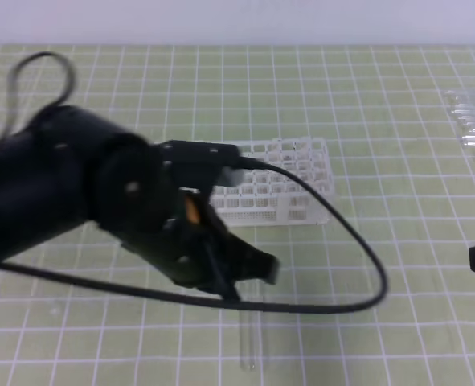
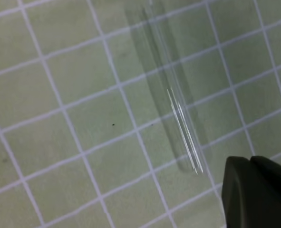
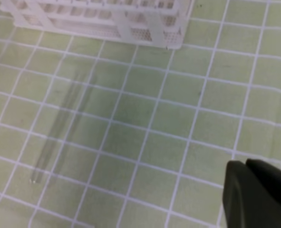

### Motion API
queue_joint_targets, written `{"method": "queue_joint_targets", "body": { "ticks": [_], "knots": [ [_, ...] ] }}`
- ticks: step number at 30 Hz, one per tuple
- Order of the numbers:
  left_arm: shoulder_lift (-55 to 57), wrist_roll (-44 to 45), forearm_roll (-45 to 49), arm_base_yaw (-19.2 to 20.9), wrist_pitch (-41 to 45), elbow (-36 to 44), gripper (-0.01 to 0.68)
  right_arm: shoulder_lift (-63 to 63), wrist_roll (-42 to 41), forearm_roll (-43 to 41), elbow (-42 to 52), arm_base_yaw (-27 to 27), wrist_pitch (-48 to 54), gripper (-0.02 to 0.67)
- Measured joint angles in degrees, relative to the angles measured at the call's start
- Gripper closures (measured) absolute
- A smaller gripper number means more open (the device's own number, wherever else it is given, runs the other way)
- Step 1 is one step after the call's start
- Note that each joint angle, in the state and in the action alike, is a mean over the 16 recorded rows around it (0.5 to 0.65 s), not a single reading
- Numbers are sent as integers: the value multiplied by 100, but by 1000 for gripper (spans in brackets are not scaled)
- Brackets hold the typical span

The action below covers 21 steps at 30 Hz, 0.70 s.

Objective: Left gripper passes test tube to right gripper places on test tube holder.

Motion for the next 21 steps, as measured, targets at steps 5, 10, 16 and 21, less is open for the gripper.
{"method": "queue_joint_targets", "body": {
  "ticks": [5, 10, 16, 21],
  "knots": [
    [663, -36, 175, -249, 368, -550, 630, -3, 28, -87, 0, 0, 77, 670],
    [1084, 93, 160, -314, 453, -821, 504, -6, 42, -147, 0, 0, 140, 670],
    [1335, -60, 50, -316, 418, -903, 355, -9, 84, -202, 2, 0, 171, 670],
    [1378, -455, -50, -318, 344, -904, 271, -9, 397, -465, 5, 0, 174, 670]
  ]
}}
